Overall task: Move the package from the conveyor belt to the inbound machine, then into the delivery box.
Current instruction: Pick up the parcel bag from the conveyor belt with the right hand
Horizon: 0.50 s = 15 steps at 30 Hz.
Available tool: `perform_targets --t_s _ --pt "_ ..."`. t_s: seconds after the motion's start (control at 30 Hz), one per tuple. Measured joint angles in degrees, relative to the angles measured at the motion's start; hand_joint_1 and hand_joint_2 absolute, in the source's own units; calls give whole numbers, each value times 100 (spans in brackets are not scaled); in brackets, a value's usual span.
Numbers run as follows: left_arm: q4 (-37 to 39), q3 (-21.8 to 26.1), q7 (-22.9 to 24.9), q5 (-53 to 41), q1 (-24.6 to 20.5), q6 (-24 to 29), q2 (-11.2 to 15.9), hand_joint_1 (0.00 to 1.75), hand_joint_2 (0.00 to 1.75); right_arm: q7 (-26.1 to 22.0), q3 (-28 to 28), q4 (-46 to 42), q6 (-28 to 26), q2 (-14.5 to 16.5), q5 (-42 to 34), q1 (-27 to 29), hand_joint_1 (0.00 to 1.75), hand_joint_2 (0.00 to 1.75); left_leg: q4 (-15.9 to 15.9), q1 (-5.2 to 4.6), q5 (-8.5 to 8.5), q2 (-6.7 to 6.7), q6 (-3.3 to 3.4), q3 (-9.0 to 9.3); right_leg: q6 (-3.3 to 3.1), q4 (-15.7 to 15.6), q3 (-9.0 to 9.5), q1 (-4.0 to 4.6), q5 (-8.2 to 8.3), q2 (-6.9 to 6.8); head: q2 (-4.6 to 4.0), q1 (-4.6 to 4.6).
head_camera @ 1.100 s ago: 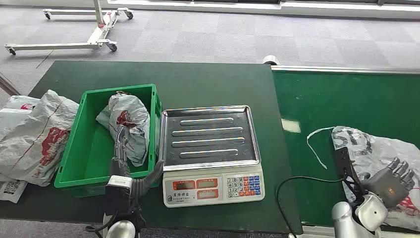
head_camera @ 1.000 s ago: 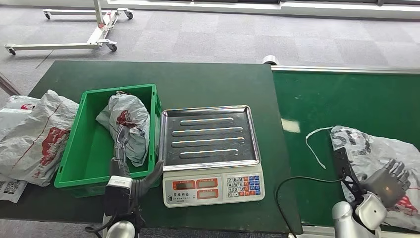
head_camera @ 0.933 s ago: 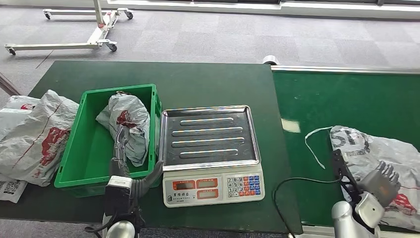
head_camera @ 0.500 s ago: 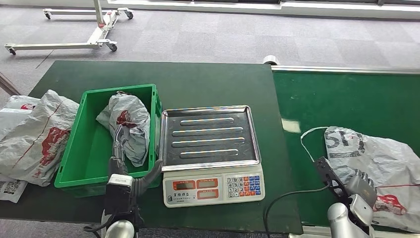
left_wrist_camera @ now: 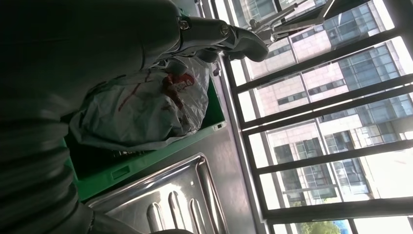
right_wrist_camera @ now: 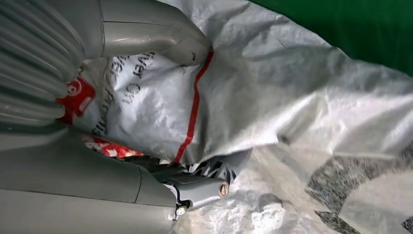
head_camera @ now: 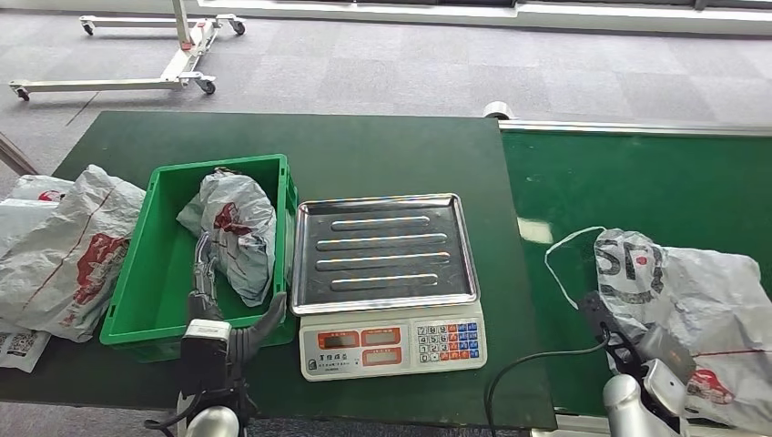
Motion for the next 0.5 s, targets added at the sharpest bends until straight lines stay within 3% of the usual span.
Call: perform_targets --t_s 0.33,0.4,0.5 --pt "-137 129 -14 21 70 21 -43 0 175 30 0 -235 -220 11 104 107 175 175 0 0 0 -1 0 -1 0 0 1 -1 0 -1 0 0" --pt "-175 158 -16 21 110 23 -60 0 175 -32 -1 -391 -819 33 148 169 175 175 0 0 0 -1 0 -3 0 0 0 -2 0 -1 0 1" --pt "-220 201 -32 48 172 15 -84 0 175 -444 -8 -1038 -2377 144 156 305 175 175 0 -2 0 -1 0 -4 0 0 -3 -5 0 -1 0 -1"
